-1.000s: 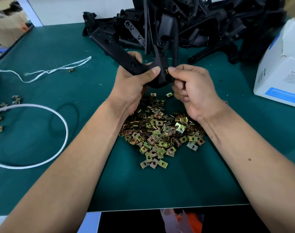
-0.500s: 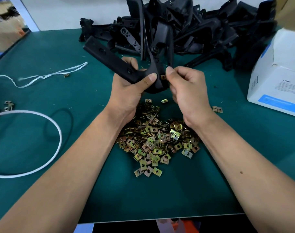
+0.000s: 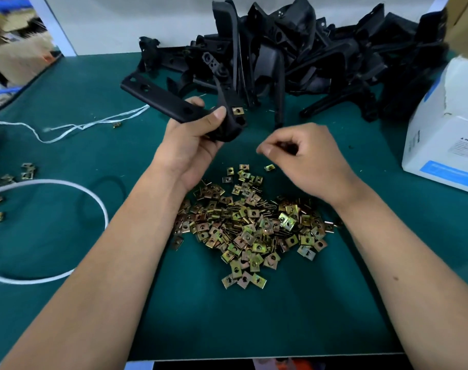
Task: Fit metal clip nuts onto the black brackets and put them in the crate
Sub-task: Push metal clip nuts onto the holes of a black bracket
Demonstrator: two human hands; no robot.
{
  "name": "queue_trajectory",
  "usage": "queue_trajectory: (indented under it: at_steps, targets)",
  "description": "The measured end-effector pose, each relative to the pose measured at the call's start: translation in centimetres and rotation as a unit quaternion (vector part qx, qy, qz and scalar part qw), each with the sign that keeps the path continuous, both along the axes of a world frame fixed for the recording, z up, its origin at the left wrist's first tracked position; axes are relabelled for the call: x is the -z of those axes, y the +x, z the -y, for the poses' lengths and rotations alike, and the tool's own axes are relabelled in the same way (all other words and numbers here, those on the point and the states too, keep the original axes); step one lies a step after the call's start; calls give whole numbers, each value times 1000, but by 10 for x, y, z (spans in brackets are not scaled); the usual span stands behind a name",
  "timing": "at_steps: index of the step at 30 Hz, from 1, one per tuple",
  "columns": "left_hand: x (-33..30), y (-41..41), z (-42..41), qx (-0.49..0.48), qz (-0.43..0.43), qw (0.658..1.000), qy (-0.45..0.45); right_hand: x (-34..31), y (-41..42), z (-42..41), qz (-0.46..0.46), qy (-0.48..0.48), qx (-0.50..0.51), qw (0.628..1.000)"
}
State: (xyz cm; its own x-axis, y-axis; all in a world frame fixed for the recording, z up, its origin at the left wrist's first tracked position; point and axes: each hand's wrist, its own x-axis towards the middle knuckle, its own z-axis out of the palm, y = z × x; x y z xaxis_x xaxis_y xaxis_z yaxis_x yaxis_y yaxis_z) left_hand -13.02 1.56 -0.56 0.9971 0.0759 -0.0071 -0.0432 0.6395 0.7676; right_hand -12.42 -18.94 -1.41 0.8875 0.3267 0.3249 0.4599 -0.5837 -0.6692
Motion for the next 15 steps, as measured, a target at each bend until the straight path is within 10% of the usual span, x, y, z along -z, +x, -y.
queue_trajectory:
  at_steps: [6,15]
  targets:
    - [1,-5,-2,45,-27,998,-38,3,0,-17,44,-209,-3,977]
    - [2,-8,3,87,9,996,-30,3,0,-22,25,-177,-45,983]
